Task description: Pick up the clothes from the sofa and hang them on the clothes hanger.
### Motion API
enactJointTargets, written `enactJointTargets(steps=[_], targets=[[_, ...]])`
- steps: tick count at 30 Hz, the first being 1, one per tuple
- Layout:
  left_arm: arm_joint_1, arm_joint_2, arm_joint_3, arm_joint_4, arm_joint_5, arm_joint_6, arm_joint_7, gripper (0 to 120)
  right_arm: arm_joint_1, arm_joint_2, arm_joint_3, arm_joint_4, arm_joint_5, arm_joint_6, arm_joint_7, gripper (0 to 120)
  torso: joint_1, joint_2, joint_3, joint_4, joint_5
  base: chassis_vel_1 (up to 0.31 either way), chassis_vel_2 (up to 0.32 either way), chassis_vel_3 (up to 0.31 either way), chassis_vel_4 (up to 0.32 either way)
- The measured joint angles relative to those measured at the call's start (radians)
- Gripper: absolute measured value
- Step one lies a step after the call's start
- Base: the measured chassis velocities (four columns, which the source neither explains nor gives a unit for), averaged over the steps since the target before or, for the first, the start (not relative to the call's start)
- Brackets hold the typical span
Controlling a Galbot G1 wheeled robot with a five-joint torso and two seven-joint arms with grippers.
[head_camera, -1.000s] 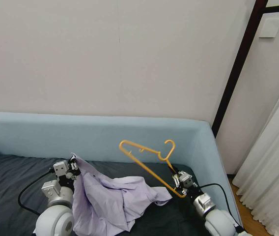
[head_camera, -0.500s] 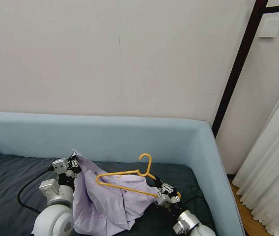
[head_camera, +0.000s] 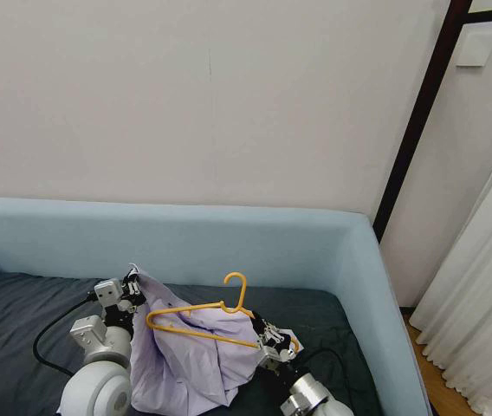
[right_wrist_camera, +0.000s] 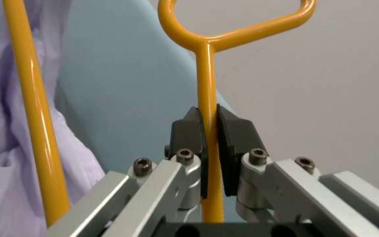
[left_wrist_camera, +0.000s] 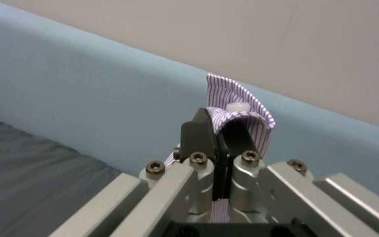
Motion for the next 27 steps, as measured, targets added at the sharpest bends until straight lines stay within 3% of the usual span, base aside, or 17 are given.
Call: enactJointTargets(steps=[9,19,27], targets=[[0.017,-0.03,0.016,-0.016,0.005,0.0,-0.001,0,0.043,0.049,-0.056,-0.027,0.067,-0.093,0.046,4,0.0,0.0,0.0,0.0,0.0,0.0,0.0,0.0,0.0],[0.044,-0.053,0.075,-0.015,0.044,-0.032,0.042,0,0.104,0.078,-0.114,-0.038,0.169,-0.074,0.045,4,0.0,0.0,0.0,-0.0001,0.0,0.0,0.0,0.0,0.0],[0.092,-0.056,0.135,0.008,0.146,-0.083,0.096,0,0.163,0.116,-0.109,-0.052,0.267,-0.046,0.068,4,0.0,0.0,0.0,0.0,0.0001,0.0,0.0,0.0,0.0]])
